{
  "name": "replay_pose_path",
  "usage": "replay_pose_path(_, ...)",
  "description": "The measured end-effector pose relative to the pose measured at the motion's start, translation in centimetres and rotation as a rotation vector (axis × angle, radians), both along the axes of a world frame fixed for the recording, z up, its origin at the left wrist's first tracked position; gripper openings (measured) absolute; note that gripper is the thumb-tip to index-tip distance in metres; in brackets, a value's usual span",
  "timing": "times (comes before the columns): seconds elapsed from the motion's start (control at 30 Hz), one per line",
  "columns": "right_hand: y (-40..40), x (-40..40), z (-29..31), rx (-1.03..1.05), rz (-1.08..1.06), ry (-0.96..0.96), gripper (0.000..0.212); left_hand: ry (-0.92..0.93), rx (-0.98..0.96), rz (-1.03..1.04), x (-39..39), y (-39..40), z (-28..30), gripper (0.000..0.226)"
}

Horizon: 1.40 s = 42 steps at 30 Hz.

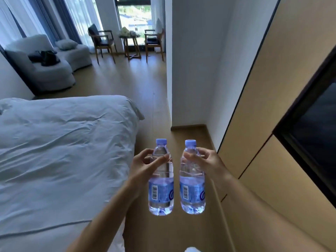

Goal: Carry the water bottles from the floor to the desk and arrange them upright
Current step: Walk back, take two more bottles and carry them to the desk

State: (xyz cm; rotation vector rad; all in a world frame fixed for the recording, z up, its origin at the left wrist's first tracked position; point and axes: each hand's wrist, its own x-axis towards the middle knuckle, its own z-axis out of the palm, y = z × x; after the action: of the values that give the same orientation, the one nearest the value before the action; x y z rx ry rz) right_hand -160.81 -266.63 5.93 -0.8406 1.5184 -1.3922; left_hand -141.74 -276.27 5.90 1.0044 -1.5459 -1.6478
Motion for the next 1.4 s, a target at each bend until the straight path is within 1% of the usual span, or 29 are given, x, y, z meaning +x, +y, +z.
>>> replay_pose_path(0.17,-13.2,-6.6,-1.0,-0.015,0.024,0.038,0.021,-0.001,-0.017,0.041,-6.5,-12.8,-1.5,0.042)
replay_pose_path(0.2,-16.1,-8.0,-1.2,-0.015,0.035,0.047,0.021,-0.004,-0.019,0.052,-8.1,-15.5,-1.8,0.042)
replay_pose_path(0.33,-27.6,-13.7,-1.4,-0.021,0.083,0.050,0.037,-0.015,-0.026,0.079,-14.0,-26.1,-2.3,0.042)
replay_pose_path(0.5,-41.6,-19.7,0.4,-0.006,0.148,0.031,0.042,-0.054,-0.063,0.118,-19.1,-39.0,-1.2,0.035)
replay_pose_path(0.57,-46.5,-21.2,0.6,-0.006,0.166,0.029,0.045,-0.055,-0.055,0.130,-20.5,-43.5,-1.1,0.031)
replay_pose_path(0.63,-51.9,-22.7,0.4,-0.008,0.175,0.024,0.049,-0.038,-0.036,0.154,-21.8,-48.7,-1.5,0.031)
replay_pose_path(0.7,-57.7,-23.9,-0.3,-0.006,0.173,0.041,0.047,-0.032,-0.039,0.171,-23.2,-54.1,-2.3,0.034)
replay_pose_path(0.83,-69.3,-26.0,-1.8,-0.015,0.161,0.025,0.036,-0.039,-0.076,0.155,-25.6,-65.5,-3.5,0.033)
replay_pose_path(1.03,-86.5,-29.3,-1.3,0.006,0.134,0.060,0.036,-0.055,-0.053,0.138,-28.7,-83.5,-2.6,0.037)
replay_pose_path(1.17,-96.1,-31.9,-0.8,0.017,0.130,0.081,0.030,-0.080,-0.061,0.148,-31.1,-93.6,-1.6,0.041)
replay_pose_path(1.3,-105.9,-35.0,-1.6,0.012,0.128,0.098,0.030,-0.072,-0.061,0.148,-34.3,-103.6,-1.6,0.045)
replay_pose_path(1.4,-113.9,-37.8,-2.6,0.011,0.132,0.120,0.033,-0.079,-0.080,0.152,-37.5,-111.4,-2.3,0.043)
